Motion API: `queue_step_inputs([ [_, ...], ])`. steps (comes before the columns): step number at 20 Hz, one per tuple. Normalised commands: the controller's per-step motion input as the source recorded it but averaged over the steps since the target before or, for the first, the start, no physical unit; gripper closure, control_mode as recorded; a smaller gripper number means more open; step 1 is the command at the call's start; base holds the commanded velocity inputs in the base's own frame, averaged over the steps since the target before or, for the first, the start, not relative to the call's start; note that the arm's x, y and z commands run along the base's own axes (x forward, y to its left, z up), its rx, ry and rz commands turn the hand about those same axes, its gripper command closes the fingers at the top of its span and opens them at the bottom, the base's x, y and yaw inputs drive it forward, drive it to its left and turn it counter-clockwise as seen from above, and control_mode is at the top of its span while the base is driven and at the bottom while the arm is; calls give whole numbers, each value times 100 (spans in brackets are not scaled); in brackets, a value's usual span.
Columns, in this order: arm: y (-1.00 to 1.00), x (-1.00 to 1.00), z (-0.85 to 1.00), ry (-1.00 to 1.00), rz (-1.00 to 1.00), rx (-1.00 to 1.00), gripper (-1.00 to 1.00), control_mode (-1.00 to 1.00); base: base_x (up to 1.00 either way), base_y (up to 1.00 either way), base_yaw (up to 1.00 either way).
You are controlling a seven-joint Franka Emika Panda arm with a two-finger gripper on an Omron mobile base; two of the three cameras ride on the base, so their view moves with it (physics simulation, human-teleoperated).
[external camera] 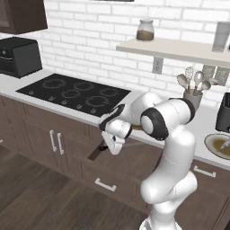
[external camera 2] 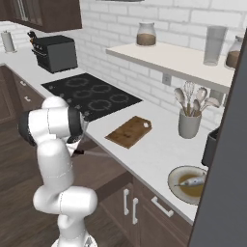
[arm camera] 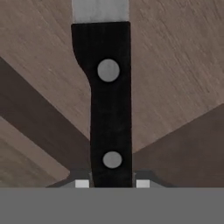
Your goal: Pick up the knife from the drawer and place it on the cutting board. Then place the meat from the plate to the cutting board.
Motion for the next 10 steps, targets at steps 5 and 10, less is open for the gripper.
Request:
queue_step_inputs([
  [5, 59, -17, 32, 4, -7, 22, 100, -100, 0, 0, 0],
  [10, 84, -14, 0, 3, -13, 8, 100, -100, 0, 0, 0],
])
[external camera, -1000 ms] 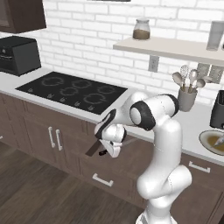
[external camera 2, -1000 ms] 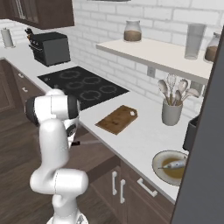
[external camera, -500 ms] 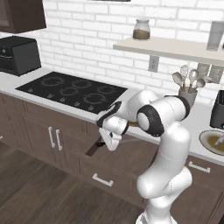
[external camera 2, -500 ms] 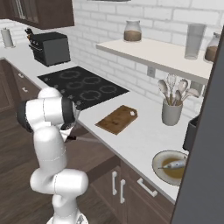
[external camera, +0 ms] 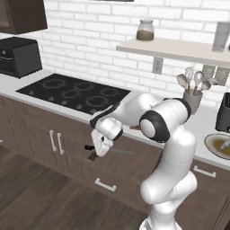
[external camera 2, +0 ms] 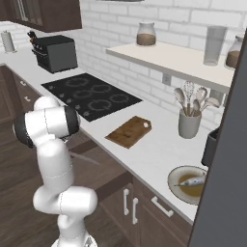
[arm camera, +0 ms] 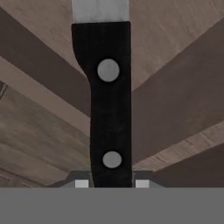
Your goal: Pick up the knife from the drawer and place it on the cutting board. Then place the meat from the plate to the cutting board.
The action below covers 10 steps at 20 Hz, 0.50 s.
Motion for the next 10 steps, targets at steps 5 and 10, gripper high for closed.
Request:
queue_step_inputs([
  [5, 62, -18, 52, -1, -15, -3, 100, -100, 0, 0, 0],
  [10, 24, -41, 68, -1, -4, -15, 100, -100, 0, 0, 0],
])
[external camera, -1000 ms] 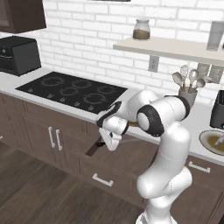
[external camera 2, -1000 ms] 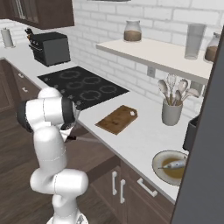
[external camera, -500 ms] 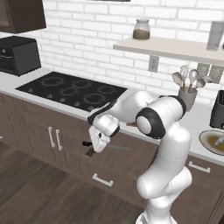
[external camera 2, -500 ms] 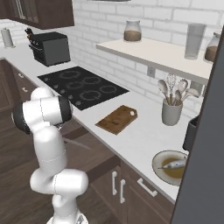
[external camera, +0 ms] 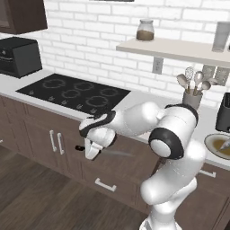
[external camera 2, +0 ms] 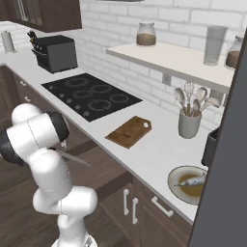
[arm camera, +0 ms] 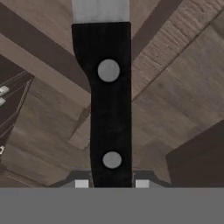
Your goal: Pick up the knife from the drawer and place it on the cutting board. Then place the meat from the plate to the cutting board.
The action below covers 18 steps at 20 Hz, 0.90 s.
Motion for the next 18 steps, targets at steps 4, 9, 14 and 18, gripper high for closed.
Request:
queue_step_inputs([
  [4, -9, -32, 95, -2, 0, -16, 100, -100, 0, 0, 0],
  [9, -31, -9, 100, -2, 6, -2, 100, -100, 0, 0, 0],
  [14, -47, 0, 99, -5, 32, -16, 100, -100, 0, 0, 0],
  [18, -65, 0, 59, -3, 48, -22, 100, -100, 0, 0, 0],
])
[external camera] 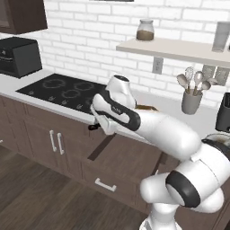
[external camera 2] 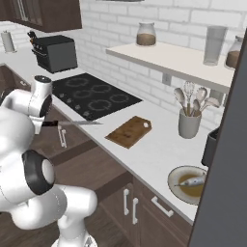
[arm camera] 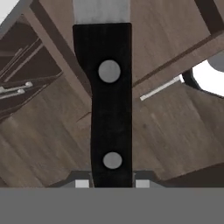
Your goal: Pick up the knife from the drawer and place it on the cutting board. Then place the meat from the plate to the cutting board.
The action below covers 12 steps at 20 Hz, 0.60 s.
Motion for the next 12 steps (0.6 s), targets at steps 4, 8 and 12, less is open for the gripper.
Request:
queue_step_inputs([
  [4, -75, 16, 13, -1, 44, -17, 100, -100, 0, 0, 0],
  [8, -95, 21, -34, 0, 28, 0, 100, -100, 0, 0, 0],
  [12, -91, 4, -15, -1, 37, 0, 100, -100, 0, 0, 0],
])
